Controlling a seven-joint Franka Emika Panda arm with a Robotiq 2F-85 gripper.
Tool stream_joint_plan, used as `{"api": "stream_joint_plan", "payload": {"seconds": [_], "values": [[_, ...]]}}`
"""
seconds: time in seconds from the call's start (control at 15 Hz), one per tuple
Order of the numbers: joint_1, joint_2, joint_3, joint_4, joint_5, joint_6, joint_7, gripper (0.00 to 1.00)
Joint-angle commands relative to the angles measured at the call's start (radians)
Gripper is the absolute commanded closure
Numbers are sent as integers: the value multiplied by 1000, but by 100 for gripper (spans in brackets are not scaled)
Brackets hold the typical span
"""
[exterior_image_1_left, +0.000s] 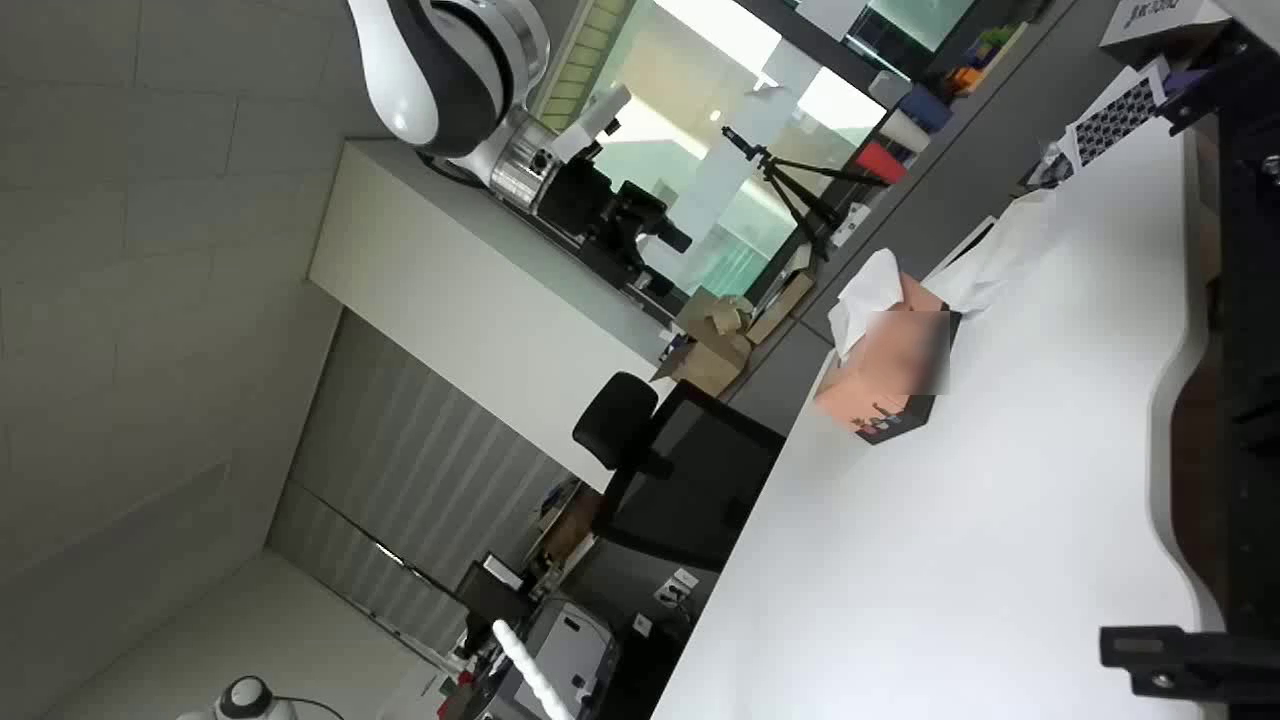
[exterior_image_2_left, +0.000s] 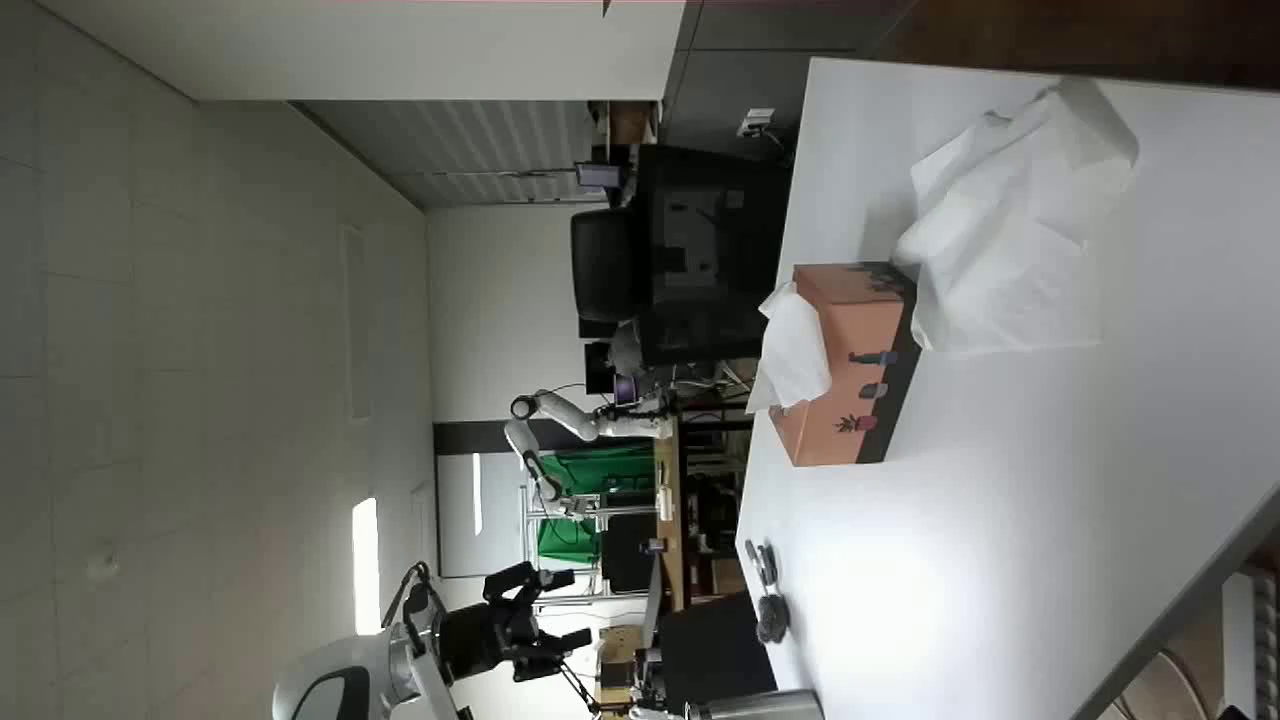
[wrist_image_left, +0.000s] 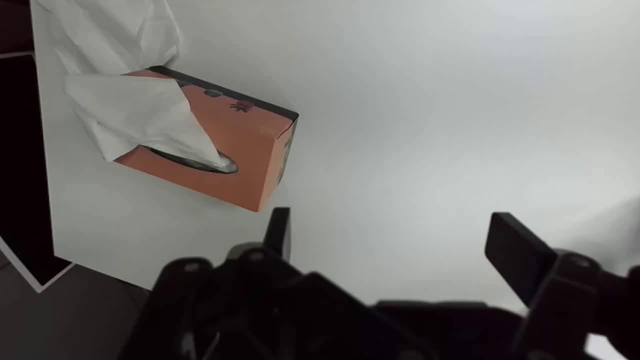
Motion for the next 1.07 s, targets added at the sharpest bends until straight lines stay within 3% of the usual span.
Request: {"api": "stream_joint_plan", "payload": {"seconds": [0.0, 0.67, 1.0], "values": [[10, 1, -9, 2, -4, -3, 3, 0], [10, 1, -9, 2, -4, -2, 3, 0], [-99, 142, -1, 50, -118, 149, 224, 0]]}}
